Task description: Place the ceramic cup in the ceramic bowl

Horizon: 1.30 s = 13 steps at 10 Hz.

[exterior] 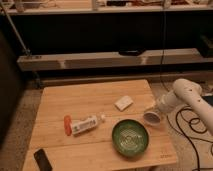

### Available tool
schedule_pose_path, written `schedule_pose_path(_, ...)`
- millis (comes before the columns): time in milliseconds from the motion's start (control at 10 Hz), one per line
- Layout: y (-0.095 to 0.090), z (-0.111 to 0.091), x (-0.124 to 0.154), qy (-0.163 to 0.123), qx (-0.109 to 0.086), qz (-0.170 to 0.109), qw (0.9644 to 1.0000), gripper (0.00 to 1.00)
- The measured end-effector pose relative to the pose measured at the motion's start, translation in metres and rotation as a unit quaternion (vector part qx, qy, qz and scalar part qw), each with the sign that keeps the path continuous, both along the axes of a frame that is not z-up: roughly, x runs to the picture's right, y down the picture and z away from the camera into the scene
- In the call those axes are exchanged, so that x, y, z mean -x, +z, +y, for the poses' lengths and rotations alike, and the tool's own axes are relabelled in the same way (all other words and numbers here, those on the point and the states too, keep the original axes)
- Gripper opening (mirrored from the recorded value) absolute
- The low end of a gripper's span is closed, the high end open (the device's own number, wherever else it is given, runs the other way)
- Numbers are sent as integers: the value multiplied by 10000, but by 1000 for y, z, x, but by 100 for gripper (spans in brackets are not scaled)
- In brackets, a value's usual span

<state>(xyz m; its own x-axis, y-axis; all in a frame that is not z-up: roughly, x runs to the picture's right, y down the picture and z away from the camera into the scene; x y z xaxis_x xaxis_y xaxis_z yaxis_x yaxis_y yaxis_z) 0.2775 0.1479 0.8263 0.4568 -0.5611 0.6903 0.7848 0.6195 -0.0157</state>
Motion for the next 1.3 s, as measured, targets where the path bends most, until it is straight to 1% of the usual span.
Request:
schedule_pose_path(300, -11, -3, 8, -74, -183, -148, 9997, 0)
schedule_pose_path(400, -18, -5, 9, -94, -336, -242, 9991, 0)
schedule_pose_path(500, -25, -6, 10, -106, -478, -369, 9981, 0)
schedule_pose_path(600, -30, -6, 9, -100, -553, -445, 9974, 0)
schedule_pose_path(800, -40, -9, 14, -82, -714, -716, 9948, 0)
schedule_pose_path(1000, -46, -6, 17, -70, -650, -940, 9934, 0)
schedule_pose_path(1200, -53, -2, 28, -164, -563, -1205, 9910, 0)
schedule_pose_path(1300, -56, -1, 31, -206, -555, -1256, 9903, 0)
